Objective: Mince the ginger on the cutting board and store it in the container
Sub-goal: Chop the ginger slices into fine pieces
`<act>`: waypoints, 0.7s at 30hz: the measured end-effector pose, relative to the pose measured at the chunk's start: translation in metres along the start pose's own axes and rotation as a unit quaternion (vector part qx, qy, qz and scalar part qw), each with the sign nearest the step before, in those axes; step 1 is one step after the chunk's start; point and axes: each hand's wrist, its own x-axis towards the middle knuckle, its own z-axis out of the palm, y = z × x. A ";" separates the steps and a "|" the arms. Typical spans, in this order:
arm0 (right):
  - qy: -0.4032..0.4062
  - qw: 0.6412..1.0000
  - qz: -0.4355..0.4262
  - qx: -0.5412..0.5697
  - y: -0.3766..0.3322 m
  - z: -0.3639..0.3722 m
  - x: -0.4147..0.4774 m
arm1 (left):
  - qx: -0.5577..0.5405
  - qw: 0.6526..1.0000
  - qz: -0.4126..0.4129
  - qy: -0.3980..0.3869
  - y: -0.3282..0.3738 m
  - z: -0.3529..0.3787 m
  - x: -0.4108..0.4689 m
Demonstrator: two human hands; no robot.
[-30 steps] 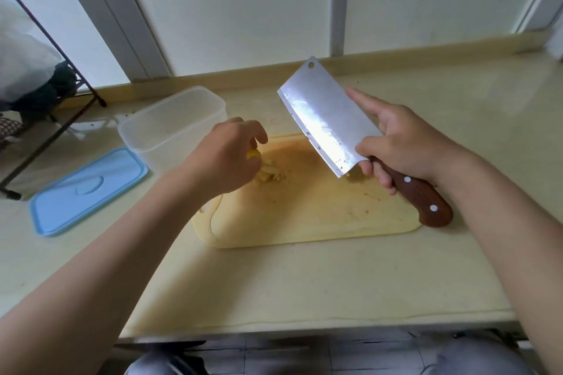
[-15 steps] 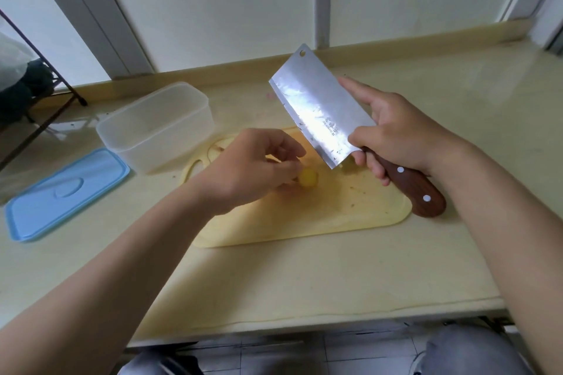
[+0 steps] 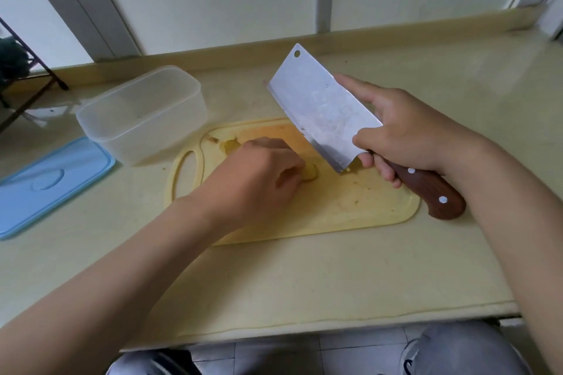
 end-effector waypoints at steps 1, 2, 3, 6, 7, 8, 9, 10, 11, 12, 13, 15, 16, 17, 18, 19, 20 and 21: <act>-0.003 1.000 0.005 -0.002 0.000 0.000 0.000 | -0.001 1.000 0.005 0.009 0.001 0.003 0.000; -0.006 1.000 0.011 -0.004 0.000 0.000 -0.001 | -0.002 1.000 0.014 0.016 0.003 0.005 0.001; -0.009 1.000 0.017 -0.006 0.000 0.000 -0.001 | -0.002 0.999 0.026 0.022 0.004 0.007 0.002; -0.008 0.999 0.028 -0.012 -0.002 -0.001 -0.004 | -0.005 0.998 0.052 0.032 0.002 0.012 0.004; -0.008 0.999 0.030 -0.017 -0.003 -0.001 -0.005 | -0.008 0.998 0.059 0.033 0.001 0.012 0.004; -0.008 0.999 0.032 -0.024 -0.003 -0.001 -0.005 | -0.008 0.997 0.066 0.035 -0.001 0.013 0.004; -0.008 0.999 0.034 -0.033 -0.004 -0.001 -0.006 | -0.005 0.997 0.072 0.038 -0.002 0.013 0.005; -0.008 0.998 0.036 -0.043 -0.005 -0.001 -0.006 | 0.001 0.996 0.077 0.040 -0.003 0.013 0.006; -0.008 0.998 0.038 -0.052 -0.006 0.000 -0.007 | 0.009 0.996 0.082 0.043 -0.004 0.013 0.008; -0.008 0.997 0.042 -0.060 -0.007 0.000 -0.007 | 0.014 0.995 0.087 0.044 -0.004 0.012 0.008; -0.008 0.997 0.046 -0.067 -0.009 0.001 -0.007 | 0.015 0.994 0.096 0.044 -0.005 0.011 0.008; -0.013 0.995 0.054 -0.089 -0.014 0.002 -0.007 | 0.012 0.991 0.126 0.037 -0.006 0.010 0.006; -0.015 0.993 0.057 -0.103 -0.016 0.003 -0.007 | 0.010 0.989 0.145 0.030 -0.008 0.010 0.003; -0.017 0.991 0.059 -0.119 -0.020 0.004 -0.008 | 0.009 0.986 0.165 0.022 -0.009 0.011 0.001; -0.019 0.988 0.061 -0.138 -0.025 0.006 -0.008 | 0.006 0.983 0.183 0.017 -0.011 0.011 0.000; -0.020 0.985 0.062 -0.159 -0.030 0.009 -0.009 | 0.002 0.981 0.194 0.015 -0.012 0.012 -0.002; -0.022 0.982 0.061 -0.179 -0.034 0.011 -0.010 | 0.000 0.980 0.199 0.014 -0.014 0.013 -0.003; -0.021 0.979 0.058 -0.195 -0.038 0.014 -0.011 | 0.001 0.979 0.202 0.012 -0.016 0.014 -0.003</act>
